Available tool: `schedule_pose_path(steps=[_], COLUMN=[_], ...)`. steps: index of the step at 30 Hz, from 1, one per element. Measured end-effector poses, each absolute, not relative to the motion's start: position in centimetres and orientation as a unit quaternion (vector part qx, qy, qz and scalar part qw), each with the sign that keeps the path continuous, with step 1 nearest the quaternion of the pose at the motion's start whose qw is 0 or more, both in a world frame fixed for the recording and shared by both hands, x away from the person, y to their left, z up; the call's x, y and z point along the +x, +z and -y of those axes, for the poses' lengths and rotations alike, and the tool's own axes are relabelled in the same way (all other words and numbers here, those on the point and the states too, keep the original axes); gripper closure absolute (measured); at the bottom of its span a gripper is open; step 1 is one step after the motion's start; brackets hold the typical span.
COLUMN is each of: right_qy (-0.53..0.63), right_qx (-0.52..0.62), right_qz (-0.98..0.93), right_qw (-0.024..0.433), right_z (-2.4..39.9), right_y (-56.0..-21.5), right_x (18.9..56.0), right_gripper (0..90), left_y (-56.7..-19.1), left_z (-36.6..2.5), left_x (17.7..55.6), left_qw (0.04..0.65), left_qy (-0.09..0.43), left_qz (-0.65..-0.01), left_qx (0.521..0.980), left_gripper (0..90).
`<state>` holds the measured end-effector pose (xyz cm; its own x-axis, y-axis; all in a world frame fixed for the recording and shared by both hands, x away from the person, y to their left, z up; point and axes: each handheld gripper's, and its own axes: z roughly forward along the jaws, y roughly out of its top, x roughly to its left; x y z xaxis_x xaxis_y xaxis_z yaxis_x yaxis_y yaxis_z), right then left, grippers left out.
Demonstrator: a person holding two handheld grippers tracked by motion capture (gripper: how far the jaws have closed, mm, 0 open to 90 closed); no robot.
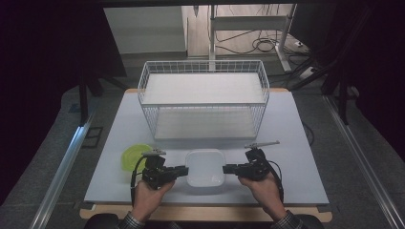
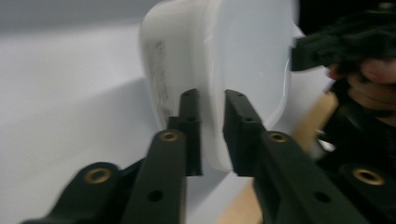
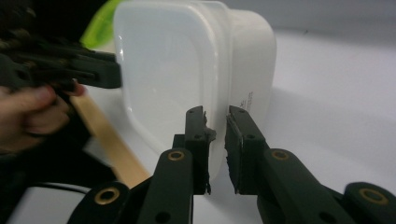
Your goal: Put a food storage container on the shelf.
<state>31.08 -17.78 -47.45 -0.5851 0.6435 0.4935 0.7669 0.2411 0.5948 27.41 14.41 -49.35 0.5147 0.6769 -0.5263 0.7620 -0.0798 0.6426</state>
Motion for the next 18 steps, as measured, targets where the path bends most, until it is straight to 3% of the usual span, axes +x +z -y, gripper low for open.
schedule_pose_path(steps=[9, 18], right_qy=[-0.439, -0.473], right_qx=[-0.441, -0.427], right_qz=[0.782, 0.771], right_qw=[0.026, -0.009], right_z=[17.4, 17.8], right_y=[-46.9, -44.8], right_x=[30.9, 31.3], right_gripper=[79.6, 79.2], left_y=[-48.9, -45.6], left_z=[-14.2, -13.8], left_x=[27.7, 28.5], left_qw=[0.477, 0.488], left_qy=[-0.022, 0.026], left_qz=[-0.486, -0.464], left_qx=[0.732, 0.739], left_gripper=[79.5, 79.5])
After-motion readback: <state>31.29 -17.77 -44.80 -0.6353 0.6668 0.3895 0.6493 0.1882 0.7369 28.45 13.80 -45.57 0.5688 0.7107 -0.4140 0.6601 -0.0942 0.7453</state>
